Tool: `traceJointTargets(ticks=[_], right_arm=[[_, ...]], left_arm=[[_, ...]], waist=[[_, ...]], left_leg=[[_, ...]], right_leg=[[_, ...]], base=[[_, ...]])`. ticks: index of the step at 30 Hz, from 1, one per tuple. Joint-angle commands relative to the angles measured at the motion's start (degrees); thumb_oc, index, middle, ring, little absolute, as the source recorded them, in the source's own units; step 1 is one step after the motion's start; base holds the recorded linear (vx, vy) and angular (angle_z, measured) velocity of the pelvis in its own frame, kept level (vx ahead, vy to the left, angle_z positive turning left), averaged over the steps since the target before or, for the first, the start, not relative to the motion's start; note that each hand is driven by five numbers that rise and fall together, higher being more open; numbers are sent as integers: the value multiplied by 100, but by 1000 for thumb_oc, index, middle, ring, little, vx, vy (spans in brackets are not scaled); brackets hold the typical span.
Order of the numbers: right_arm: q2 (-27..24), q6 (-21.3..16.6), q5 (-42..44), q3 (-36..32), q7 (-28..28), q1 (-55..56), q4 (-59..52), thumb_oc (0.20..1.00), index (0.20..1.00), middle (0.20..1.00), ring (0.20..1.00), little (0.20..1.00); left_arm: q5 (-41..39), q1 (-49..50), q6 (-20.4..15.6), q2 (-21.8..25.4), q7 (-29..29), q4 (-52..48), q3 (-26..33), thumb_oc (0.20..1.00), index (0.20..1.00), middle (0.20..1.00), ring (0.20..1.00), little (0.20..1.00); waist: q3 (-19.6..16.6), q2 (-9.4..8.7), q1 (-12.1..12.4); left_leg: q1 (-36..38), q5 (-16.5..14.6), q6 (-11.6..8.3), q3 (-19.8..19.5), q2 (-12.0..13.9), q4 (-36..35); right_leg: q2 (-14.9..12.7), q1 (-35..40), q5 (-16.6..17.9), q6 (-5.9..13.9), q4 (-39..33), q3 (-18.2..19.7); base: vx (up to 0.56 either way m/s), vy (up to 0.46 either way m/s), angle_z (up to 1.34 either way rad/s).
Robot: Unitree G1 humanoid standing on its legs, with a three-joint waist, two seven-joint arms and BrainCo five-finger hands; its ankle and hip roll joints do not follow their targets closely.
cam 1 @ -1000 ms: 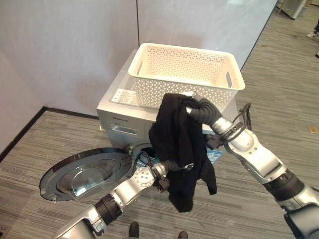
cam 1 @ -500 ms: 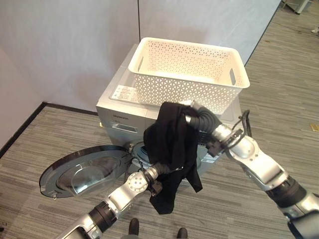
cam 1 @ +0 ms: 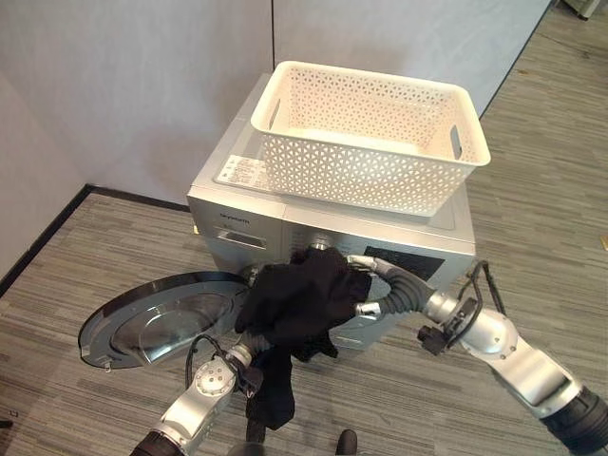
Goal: Grab the laundry basket,head to the washer,open it,put in the laundry and shut it.
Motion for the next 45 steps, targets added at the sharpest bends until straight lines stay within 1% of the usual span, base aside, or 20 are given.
traceJointTargets(ticks=[1,2,4,6,8,12,14,18,19,23,24,25,30,33,36,37,41,42,43,45], right_arm=[[-123,-264,-512,-295,-112,230,-266,1000,1000,1000,1000,1000],[-124,-263,-512,-302,-111,239,-270,1000,1000,1000,1000,1000],[143,-447,-1078,-721,-412,1068,-110,1000,1000,1000,1000,1000],[150,-451,-1092,-733,-415,1100,-121,1000,1000,1000,1000,1000],[149,-656,-1721,-912,-562,1728,14,1000,1000,1000,1000,1000],[145,-703,-2201,-887,-673,2348,920,1000,1000,1000,1000,1000],[162,-712,-2314,-845,-706,2385,1126,1000,1000,1000,1000,1000],[485,-576,-2657,-598,-851,2266,2551,1000,1000,1000,1000,1000],[499,-590,-2666,-576,-867,2238,2585,1000,1000,1000,1000,1000],[883,-362,-3029,-345,-1152,1853,3702,1000,1000,1000,1000,1000],[1143,-191,-3129,-230,-1355,1611,4250,1000,1000,1000,1000,1000],[1161,-203,-3134,-216,-1375,1579,4288,1000,1000,1000,1000,1000],[2042,196,-2521,-65,-2046,628,5720,1000,1000,1000,1000,1000],[2185,231,-2376,54,-2188,460,5849,1000,1000,1000,1000,1000],[2623,373,-2206,656,-2439,-125,6707,1000,1000,1000,1000,1000],[2626,370,-2205,657,-2441,-134,6714,1000,1000,1000,1000,1000],[3006,347,-1802,1007,-2607,-480,7257,1000,1000,1000,1000,1000],[3023,332,-1779,1082,-2632,-539,7179,1000,1000,1000,1000,1000],[3030,275,-1694,1171,-2700,-665,7016,1000,1000,1000,1000,1000],[3043,249,-1660,1190,-2731,-731,6970,1000,1000,1000,1000,1000]], left_arm=[[94,-289,-495,46,157,54,136,200,200,200,200,200],[94,-289,-495,46,157,54,131,200,200,200,200,200],[145,-145,-590,20,382,146,382,200,200,200,200,200],[146,-132,-590,25,383,140,369,200,200,200,200,200],[143,82,-691,64,509,104,633,200,200,200,200,200],[195,269,-829,95,733,112,872,200,200,200,200,200],[190,284,-854,82,747,120,908,200,200,200,200,200],[240,287,-861,23,791,239,1002,200,200,200,200,200],[240,284,-863,28,790,242,1009,200,200,200,200,200],[121,255,-827,-139,724,599,932,200,200,200,200,200],[73,144,-790,-261,758,892,815,200,200,200,200,200],[73,124,-800,-260,759,910,817,200,200,200,200,200],[-262,-941,-803,-746,1265,1937,486,200,200,200,200,200],[-271,-1310,-861,-852,1509,2204,469,200,200,200,200,200],[-486,-2732,-1034,-1045,2159,3181,485,200,200,200,200,200],[-488,-2740,-1037,-1043,2158,3188,487,200,200,200,200,200],[-902,-4428,-1222,-818,2617,3855,548,200,200,200,200,200],[-970,-4720,-1253,-741,2708,3942,595,200,200,200,200,200],[-1141,-5252,-1321,-686,2868,4057,691,200,200,200,200,200],[-1193,-5437,-1340,-643,2886,4094,713,200,200,200,200,200]], waist=[[-107,-89,-24],[-109,-89,-20],[-63,-67,-165],[-76,-69,-154],[-40,-63,-281],[-36,-93,-402],[-32,-101,-413],[20,-123,-433],[23,-129,-435],[151,-131,-376],[252,-131,-357],[256,-136,-357],[754,-129,-338],[867,-124,-348],[1208,-171,-373],[1208,-172,-376],[1527,-294,-509],[1568,-312,-555],[1685,-351,-629],[1702,-360,-656]], left_leg=[[277,-578,74,228,-18,37],[276,-578,74,228,-18,37],[268,-573,76,264,-11,37],[267,-574,76,266,-11,37],[262,-573,75,318,3,37],[283,-584,72,419,21,37],[287,-589,73,435,23,37],[260,-575,79,460,29,37],[260,-575,79,463,29,37],[171,-539,101,455,29,37],[78,-501,111,444,32,37],[70,-499,111,446,33,37],[-573,-266,125,320,27,37],[-788,-199,121,301,18,37],[-1338,-31,57,263,32,37],[-1345,-30,57,262,32,37],[-2130,90,30,231,60,233],[-2215,-48,-11,213,69,290],[-2567,-92,-3,215,82,514],[-2728,-112,-1,216,78,611]], right_leg=[[-81,283,-347,184,136,73],[-81,282,-347,184,136,73],[-83,249,-345,196,151,116],[-83,246,-346,196,153,118],[-74,202,-341,209,164,170],[-62,159,-313,224,169,274],[-63,156,-309,226,172,288],[-59,124,-296,234,175,316],[-59,121,-296,234,176,320],[-64,29,-287,233,198,323],[-59,-68,-281,224,212,342],[-59,-80,-281,223,218,345],[-60,-767,-274,126,453,321],[-68,-1008,-266,96,542,300],[-108,-1600,-267,46,779,234],[-109,-1608,-270,46,784,234],[-147,-2472,-358,-12,1248,184],[-142,-2598,-503,16,1358,231],[-163,-2923,-493,6,1500,238],[-164,-3058,-490,1,1537,260]], base=[[1,-7,-3],[-13,3,-8],[-25,5,-7],[-13,3,-9],[-32,13,-15],[-17,13,-7],[-12,12,-23],[-6,2,-6],[0,0,0],[-26,-10,-4],[-42,-12,-5],[-84,-20,-6],[-145,-21,0],[-107,-10,3],[-162,-34,14],[-113,-45,20],[-117,-77,0],[-61,-83,3],[-35,-65,3],[-67,-30,3]])
